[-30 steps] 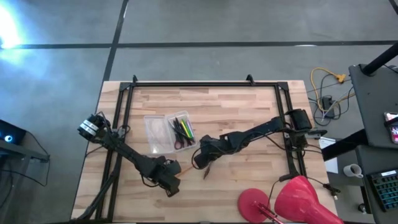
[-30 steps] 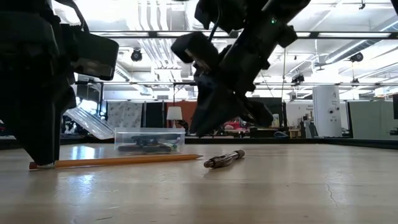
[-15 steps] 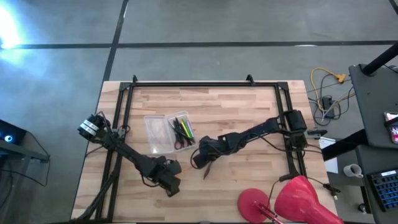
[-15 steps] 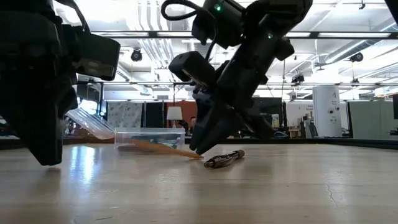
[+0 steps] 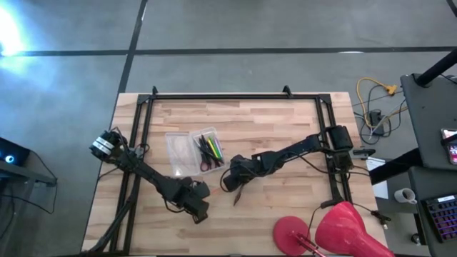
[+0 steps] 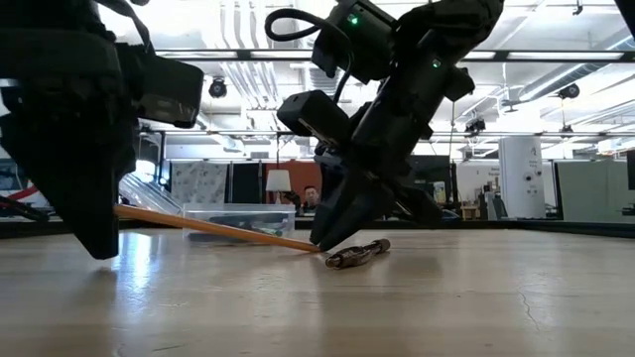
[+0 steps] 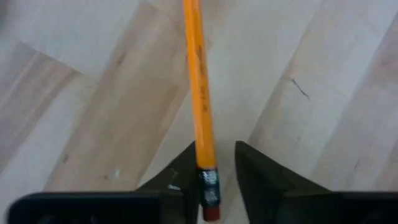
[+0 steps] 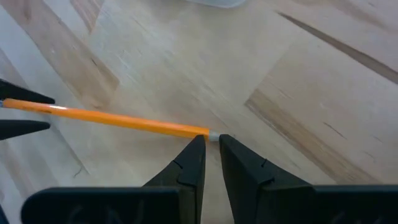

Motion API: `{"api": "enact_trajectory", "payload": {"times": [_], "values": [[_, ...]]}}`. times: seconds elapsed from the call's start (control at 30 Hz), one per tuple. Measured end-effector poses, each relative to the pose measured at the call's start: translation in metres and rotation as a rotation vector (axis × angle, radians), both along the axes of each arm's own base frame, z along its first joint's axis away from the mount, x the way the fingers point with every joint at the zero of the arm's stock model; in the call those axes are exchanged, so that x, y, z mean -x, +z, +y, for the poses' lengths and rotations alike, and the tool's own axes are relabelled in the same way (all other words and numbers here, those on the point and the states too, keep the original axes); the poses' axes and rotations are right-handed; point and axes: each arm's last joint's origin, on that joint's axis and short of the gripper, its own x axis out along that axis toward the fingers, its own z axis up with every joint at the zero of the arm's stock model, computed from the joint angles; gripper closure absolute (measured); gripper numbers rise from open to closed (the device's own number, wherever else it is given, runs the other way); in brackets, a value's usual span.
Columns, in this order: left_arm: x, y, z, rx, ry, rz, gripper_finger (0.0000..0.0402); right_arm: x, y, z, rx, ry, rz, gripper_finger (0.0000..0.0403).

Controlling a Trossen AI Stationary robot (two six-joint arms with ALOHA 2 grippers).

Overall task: Pick & place school supplies into a supply box
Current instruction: Put the orange pencil into the transparent supply box

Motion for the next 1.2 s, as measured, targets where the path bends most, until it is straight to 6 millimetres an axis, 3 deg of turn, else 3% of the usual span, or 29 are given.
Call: {"api": "enact_trajectory", "payload": {"times": [0.17,0.53,0.73,0.87,1.0,1.1,1.2], "values": [[-0.002,0.000,0.004,-0.013,0.011,-0.006,0.0391,0.000,0.000,0.000,-0.004,-0.003,-0.006,0.0355],[-0.004,0.005,0.009,-0.022,0.011,0.017,0.0399,0.003,0.007,0.000,-0.004,0.015,-0.006,0.0355],[0.000,0.025,0.012,0.002,0.053,-0.018,0.0400,0.012,0.043,-0.002,0.055,0.015,-0.056,0.0355],[0.009,0.047,0.018,0.033,0.197,-0.094,0.0400,0.030,0.074,-0.008,0.177,-0.072,-0.061,0.0355],[0.019,0.072,0.028,0.094,0.485,-0.253,0.0400,0.053,0.109,-0.014,0.283,-0.190,-0.102,0.0355],[0.025,0.086,0.037,0.154,0.750,-0.406,0.0400,0.068,0.126,-0.016,0.316,-0.231,-0.156,0.0355],[0.024,0.094,0.042,0.206,0.904,-0.570,0.0401,0.079,0.137,-0.019,0.324,-0.271,-0.204,0.0355]]}}
